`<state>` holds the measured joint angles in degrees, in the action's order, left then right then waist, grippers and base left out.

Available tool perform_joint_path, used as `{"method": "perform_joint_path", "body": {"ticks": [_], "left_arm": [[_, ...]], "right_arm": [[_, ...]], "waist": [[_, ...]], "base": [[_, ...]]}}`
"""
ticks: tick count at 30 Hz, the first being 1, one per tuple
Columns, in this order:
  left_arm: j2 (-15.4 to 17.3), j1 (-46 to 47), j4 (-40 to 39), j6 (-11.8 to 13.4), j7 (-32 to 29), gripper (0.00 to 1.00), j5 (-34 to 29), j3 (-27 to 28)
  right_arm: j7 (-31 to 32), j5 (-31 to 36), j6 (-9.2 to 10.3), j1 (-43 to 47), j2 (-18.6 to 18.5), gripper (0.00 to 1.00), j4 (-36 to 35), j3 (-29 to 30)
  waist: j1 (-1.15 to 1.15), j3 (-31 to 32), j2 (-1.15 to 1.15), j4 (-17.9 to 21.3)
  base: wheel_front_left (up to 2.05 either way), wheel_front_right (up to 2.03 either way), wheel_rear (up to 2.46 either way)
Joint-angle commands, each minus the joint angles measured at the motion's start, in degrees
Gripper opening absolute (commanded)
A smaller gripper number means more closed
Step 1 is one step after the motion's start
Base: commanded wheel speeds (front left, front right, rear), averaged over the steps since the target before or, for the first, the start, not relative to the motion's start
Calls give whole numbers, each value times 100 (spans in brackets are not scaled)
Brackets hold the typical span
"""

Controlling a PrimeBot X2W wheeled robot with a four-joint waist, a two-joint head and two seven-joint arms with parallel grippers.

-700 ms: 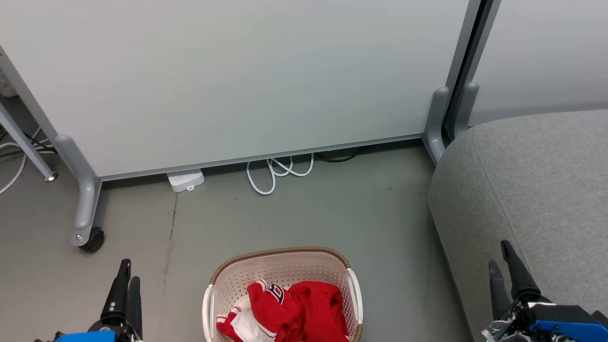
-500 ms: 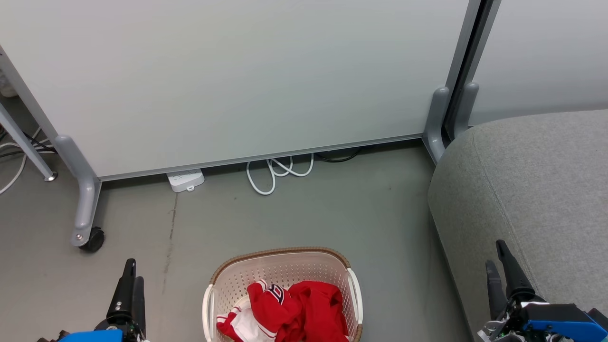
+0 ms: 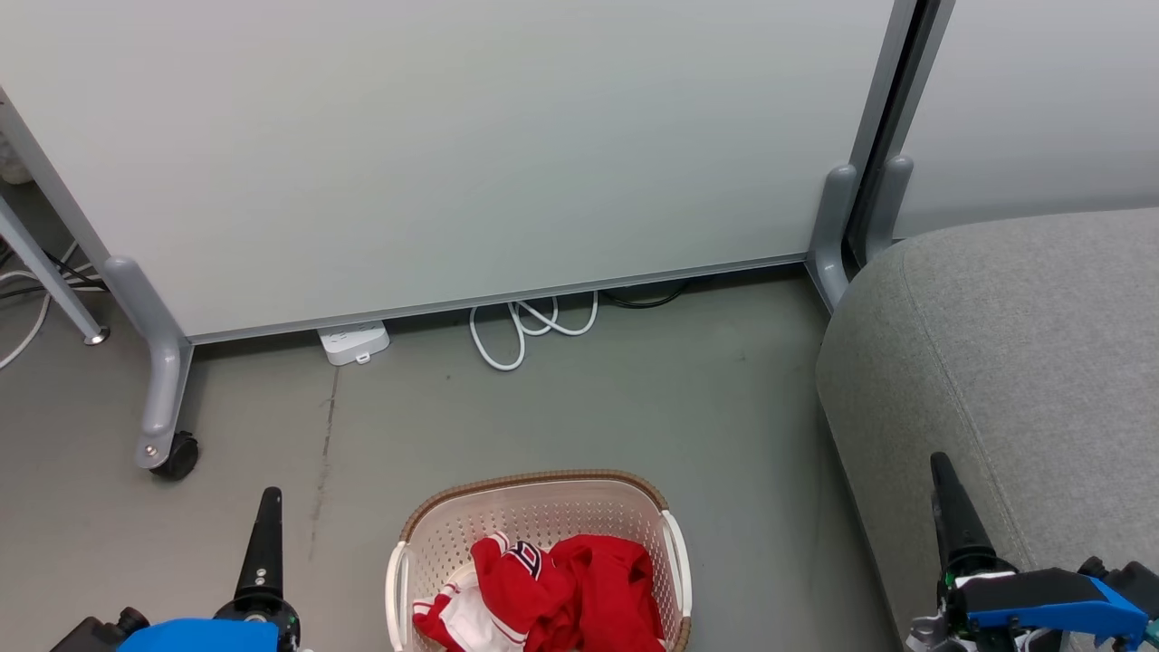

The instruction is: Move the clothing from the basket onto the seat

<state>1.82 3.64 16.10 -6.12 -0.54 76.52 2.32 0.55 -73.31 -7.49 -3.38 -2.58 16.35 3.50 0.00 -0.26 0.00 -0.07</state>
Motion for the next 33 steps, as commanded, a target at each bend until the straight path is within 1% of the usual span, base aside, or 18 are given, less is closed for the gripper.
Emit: {"method": "perform_joint_path", "body": {"ticks": [1,8,15,21,33], "left_arm": [[63,139,-122,22,55,100,-205,-41],[71,113,-197,92,214,100,-873,-157],[77,129,-213,166,361,100,-1672,-276],[82,139,-238,205,482,100,-2295,-364],[90,140,-259,300,696,100,-3223,-452]], "right_arm": [[-54,225,0,-145,-22,100,-100,-30],[-191,1180,0,-166,-24,100,-152,-86],[-298,1937,0,-151,-26,100,-241,-122],[-385,2464,0,-123,-28,100,-318,-164],[-492,3398,0,-66,-31,100,-431,-215]], "waist": [[0,-1,0,0],[0,-8,0,-1],[0,-22,0,-8],[0,-34,0,-20],[0,-40,0,-32]], "base": [[0,0,0],[0,0,0],[0,0,0],[0,0,0],[0,0,0]]}}
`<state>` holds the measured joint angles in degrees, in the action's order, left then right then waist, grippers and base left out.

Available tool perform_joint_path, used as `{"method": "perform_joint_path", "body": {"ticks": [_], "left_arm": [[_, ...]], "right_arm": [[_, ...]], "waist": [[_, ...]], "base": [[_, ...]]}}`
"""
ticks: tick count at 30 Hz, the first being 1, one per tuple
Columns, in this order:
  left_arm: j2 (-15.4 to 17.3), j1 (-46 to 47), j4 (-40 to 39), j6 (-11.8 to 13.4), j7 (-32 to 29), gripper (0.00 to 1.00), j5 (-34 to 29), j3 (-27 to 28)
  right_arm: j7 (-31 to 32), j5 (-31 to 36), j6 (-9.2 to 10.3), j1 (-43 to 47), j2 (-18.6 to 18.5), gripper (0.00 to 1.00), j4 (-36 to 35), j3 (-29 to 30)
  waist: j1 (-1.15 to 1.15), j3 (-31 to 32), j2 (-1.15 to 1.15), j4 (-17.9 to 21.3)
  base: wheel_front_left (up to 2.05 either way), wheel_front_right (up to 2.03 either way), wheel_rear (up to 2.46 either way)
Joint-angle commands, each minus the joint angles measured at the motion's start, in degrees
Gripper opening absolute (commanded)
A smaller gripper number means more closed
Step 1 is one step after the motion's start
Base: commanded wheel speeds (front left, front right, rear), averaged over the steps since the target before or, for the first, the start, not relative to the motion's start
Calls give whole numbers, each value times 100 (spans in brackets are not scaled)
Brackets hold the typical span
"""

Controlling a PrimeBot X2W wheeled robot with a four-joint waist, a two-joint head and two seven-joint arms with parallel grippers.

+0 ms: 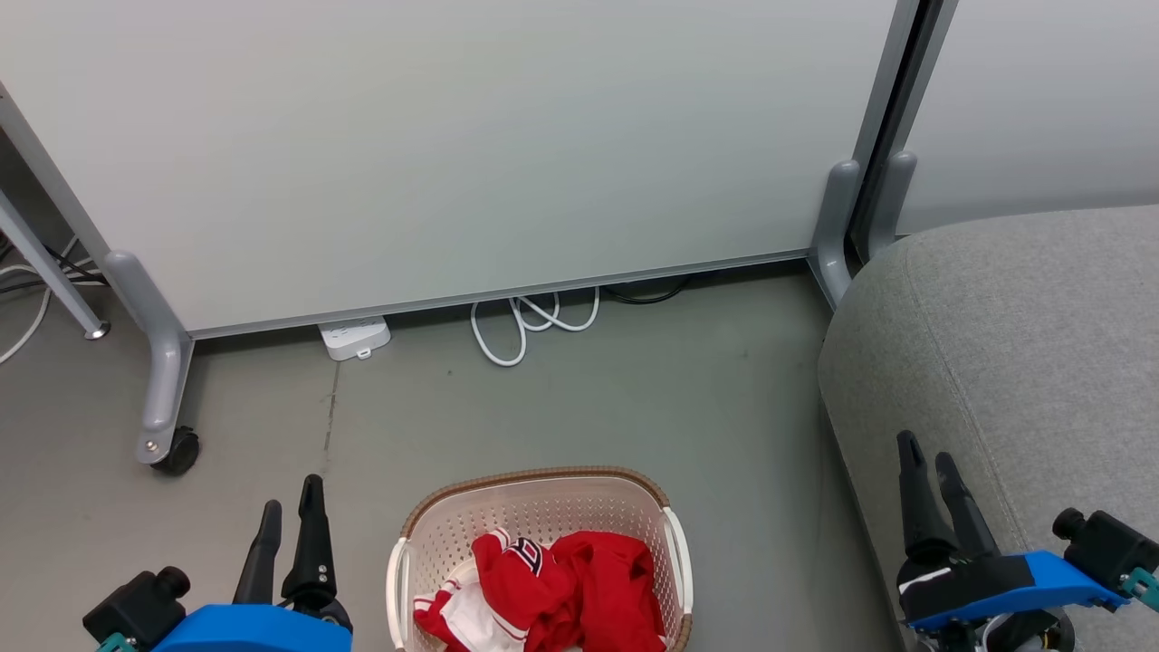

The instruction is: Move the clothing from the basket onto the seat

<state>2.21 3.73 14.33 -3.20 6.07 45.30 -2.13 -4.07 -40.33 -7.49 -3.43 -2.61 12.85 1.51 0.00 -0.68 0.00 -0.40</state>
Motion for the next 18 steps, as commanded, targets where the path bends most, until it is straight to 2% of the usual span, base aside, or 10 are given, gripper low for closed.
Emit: {"method": "perform_joint_path", "body": {"ticks": [1,18], "left_arm": [[51,126,-87,13,52,100,-177,-17],[61,89,-178,122,333,100,-1339,-154]], "right_arm": [[-36,178,0,-55,-28,100,-86,-19],[-149,1340,0,30,-32,100,-215,-66]], "waist": [[0,2,0,1],[0,1,0,3]], "base": [[0,0,0],[0,0,0]]}}
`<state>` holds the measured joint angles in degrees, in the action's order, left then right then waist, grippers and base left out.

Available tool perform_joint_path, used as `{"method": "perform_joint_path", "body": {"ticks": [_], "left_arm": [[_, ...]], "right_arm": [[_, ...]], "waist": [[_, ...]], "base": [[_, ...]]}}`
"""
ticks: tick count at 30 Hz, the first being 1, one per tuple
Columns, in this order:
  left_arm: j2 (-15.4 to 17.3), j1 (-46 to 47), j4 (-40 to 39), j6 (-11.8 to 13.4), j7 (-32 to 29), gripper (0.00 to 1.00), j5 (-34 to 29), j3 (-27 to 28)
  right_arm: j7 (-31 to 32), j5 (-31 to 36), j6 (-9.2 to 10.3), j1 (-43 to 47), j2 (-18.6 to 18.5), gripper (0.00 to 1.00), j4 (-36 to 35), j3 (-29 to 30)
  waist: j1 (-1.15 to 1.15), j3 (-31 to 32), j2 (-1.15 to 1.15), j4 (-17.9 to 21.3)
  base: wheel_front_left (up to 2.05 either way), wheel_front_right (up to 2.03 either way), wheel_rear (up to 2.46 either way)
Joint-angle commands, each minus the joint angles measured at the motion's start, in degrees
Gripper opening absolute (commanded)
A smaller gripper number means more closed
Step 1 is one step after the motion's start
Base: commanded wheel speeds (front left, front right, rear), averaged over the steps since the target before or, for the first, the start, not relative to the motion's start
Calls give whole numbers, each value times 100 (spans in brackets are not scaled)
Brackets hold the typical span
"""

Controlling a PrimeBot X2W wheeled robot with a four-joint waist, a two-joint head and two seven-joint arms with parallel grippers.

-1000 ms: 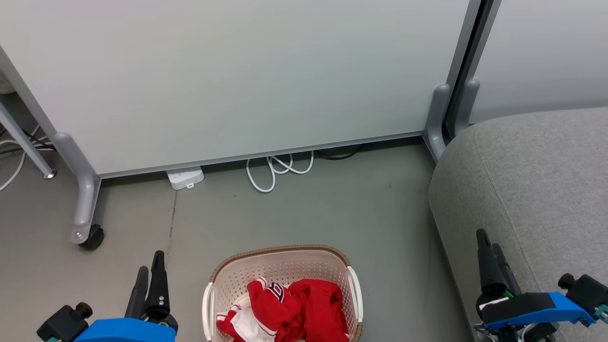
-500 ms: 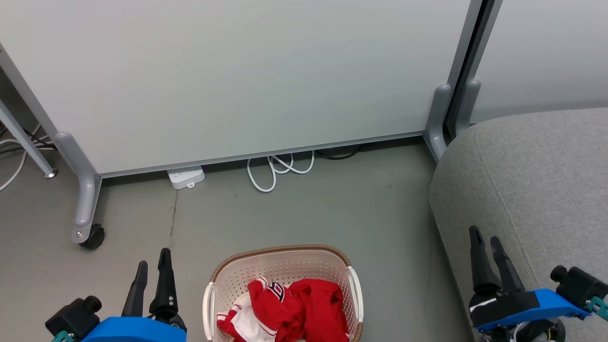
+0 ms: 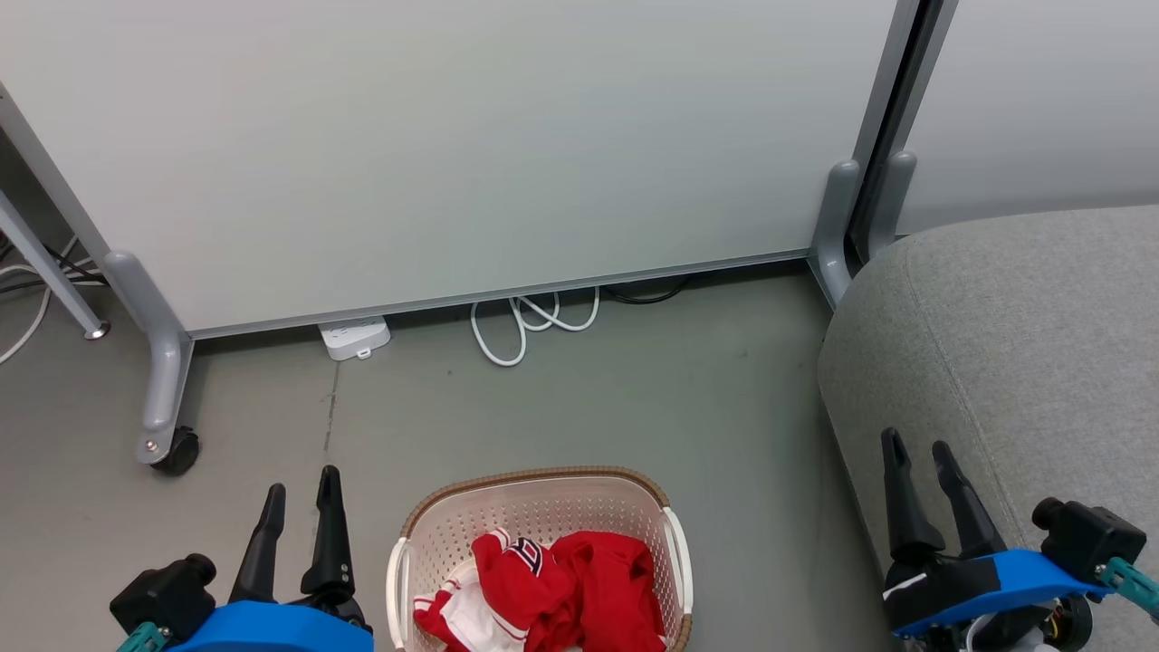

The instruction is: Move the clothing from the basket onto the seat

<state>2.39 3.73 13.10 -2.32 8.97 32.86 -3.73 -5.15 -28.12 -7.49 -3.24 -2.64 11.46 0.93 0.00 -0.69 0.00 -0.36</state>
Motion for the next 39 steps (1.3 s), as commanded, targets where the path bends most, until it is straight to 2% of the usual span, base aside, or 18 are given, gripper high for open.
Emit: {"method": "perform_joint_path", "body": {"ticks": [1,20,39], "left_arm": [[43,87,-54,34,55,100,-154,-2],[52,55,49,130,303,100,-1011,-144],[60,86,242,174,509,100,-1563,-293]], "right_arm": [[-51,180,0,18,-29,100,-81,-10],[-142,1253,0,84,-33,100,-193,-38],[-268,2030,1,131,-35,100,-241,-50]], "waist": [[0,3,0,-2],[0,22,0,6],[0,49,0,13]], "base": [[0,0,0],[0,0,0],[0,0,0]]}}
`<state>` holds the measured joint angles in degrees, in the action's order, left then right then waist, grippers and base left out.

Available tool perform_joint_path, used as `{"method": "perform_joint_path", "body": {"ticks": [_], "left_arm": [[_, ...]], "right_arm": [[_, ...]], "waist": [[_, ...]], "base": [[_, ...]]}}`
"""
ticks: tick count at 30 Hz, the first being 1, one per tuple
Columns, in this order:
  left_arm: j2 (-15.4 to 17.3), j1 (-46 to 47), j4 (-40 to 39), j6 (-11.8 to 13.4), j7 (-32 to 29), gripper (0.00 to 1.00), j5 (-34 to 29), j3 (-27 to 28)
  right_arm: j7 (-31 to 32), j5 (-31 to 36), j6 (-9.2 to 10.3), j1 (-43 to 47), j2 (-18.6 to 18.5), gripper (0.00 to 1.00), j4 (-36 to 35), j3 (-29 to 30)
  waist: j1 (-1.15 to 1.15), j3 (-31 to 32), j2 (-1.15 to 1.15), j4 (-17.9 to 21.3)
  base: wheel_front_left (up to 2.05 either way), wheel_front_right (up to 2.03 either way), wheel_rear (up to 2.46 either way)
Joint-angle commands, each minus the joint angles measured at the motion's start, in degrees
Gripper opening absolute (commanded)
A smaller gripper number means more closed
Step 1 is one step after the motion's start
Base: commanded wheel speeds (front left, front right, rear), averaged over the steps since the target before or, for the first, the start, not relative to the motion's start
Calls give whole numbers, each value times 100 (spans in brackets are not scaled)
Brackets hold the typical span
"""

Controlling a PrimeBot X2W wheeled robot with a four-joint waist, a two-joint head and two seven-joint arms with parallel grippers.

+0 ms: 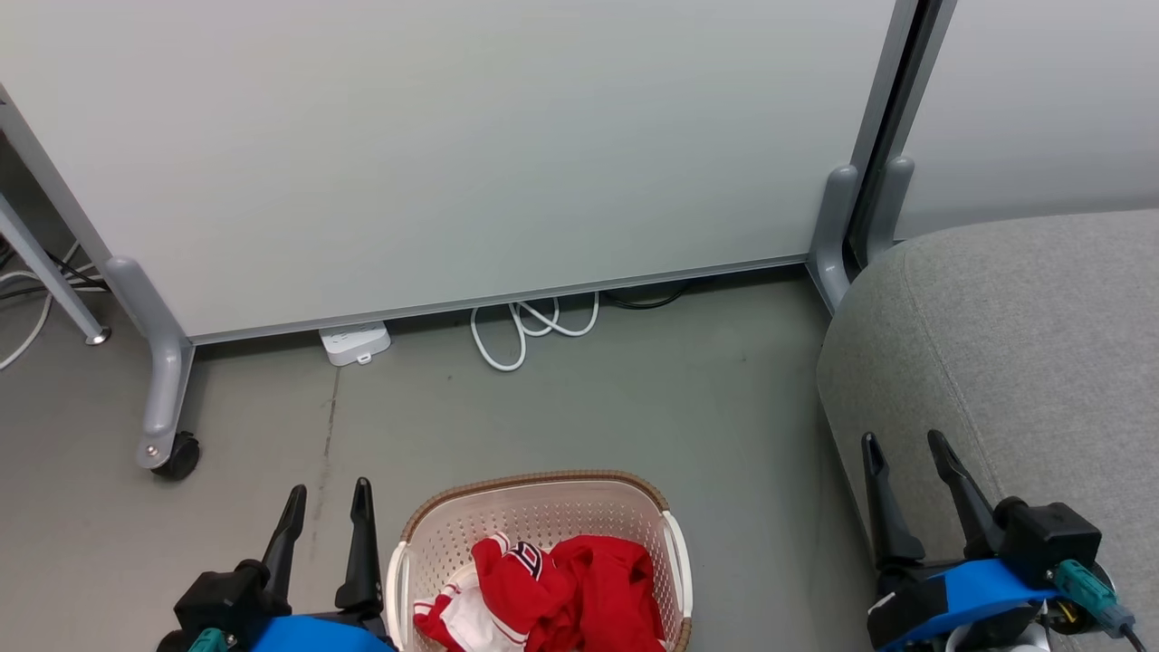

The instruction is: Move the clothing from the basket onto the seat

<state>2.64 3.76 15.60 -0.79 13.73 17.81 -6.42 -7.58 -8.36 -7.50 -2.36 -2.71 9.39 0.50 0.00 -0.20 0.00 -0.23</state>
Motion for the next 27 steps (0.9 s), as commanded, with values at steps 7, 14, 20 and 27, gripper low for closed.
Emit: {"method": "perform_joint_path", "body": {"ticks": [7,14,20,27], "left_arm": [[37,85,9,64,116,100,-272,-50],[38,89,-28,115,152,100,-366,-25],[38,83,-12,110,152,100,-335,-3],[38,75,8,106,152,100,-293,-19]], "right_arm": [[-87,339,2,76,-29,100,-77,-14],[-126,502,2,80,-30,100,-110,-5],[-129,483,2,24,-29,100,-77,10],[-148,456,2,10,-29,100,-55,19]], "waist": [[0,0,0,2],[0,-36,0,14],[0,-51,0,14],[0,-46,0,4]], "base": [[0,0,0],[0,0,0],[0,0,0],[0,0,0]]}}
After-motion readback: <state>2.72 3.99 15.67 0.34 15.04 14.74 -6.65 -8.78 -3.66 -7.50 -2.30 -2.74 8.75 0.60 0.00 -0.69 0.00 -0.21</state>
